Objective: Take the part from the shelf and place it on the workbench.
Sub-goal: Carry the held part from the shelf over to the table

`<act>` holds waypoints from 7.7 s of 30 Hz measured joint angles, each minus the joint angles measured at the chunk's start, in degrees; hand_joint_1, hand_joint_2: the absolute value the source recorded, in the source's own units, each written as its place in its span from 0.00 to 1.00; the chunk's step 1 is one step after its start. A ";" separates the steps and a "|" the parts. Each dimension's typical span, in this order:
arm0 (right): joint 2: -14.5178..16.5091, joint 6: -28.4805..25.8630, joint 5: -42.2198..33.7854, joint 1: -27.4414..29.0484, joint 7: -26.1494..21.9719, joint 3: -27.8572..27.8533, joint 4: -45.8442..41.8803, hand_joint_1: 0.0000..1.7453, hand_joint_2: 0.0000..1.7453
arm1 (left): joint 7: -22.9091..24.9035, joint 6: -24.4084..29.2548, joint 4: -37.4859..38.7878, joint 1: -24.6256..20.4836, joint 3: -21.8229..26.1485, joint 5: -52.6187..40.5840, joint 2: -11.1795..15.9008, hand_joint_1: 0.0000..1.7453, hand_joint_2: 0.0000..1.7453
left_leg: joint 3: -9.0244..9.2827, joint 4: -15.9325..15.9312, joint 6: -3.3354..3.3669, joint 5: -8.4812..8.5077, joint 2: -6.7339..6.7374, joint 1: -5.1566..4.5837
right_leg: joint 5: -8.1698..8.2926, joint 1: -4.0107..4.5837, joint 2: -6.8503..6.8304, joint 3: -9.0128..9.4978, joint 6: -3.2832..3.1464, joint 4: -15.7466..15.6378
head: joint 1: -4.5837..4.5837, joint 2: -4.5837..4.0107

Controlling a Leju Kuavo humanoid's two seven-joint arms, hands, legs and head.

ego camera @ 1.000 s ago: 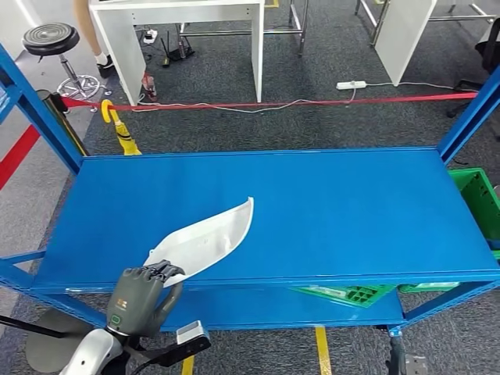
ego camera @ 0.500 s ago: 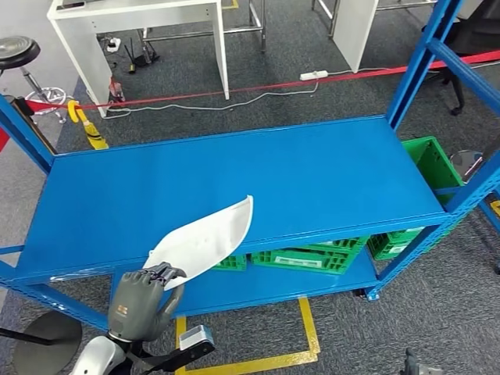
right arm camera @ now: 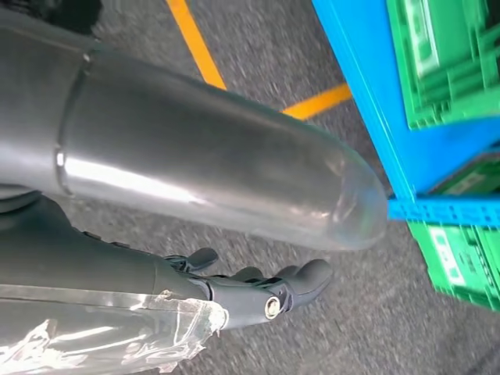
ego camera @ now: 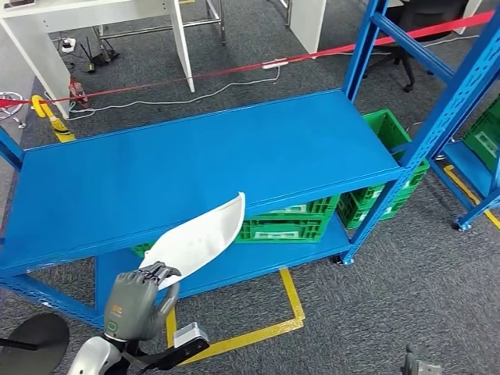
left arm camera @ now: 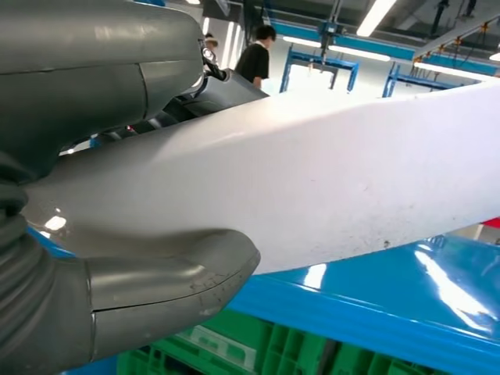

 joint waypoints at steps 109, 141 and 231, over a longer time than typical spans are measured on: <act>10.15 4.49 9.93 -0.88 0.00 -24.24 -9.25 0.00 0.00 | -21.92 -10.64 14.72 -7.36 6.42 29.30 -7.76 1.00 1.00 | -5.23 5.53 -1.70 -0.91 5.08 0.18 | -4.88 0.64 -5.18 4.79 -1.81 0.44 | 1.75 0.00; 10.98 2.68 6.33 -0.18 0.03 -23.71 -9.01 0.00 0.00 | -21.04 -11.29 16.91 -8.56 6.37 28.20 -8.20 1.00 1.00 | -7.04 10.32 -2.28 -3.77 3.31 0.44 | -4.68 0.33 -4.82 3.73 -1.88 1.23 | 2.14 0.00; 11.07 3.35 4.20 0.30 0.03 -21.13 -9.12 0.00 0.00 | -22.94 -13.95 18.85 -9.57 5.96 27.41 -9.02 1.00 1.00 | -8.17 1.98 -0.26 5.70 5.25 -1.11 | -9.14 2.17 -7.12 8.87 -2.26 -0.45 | 1.30 -0.02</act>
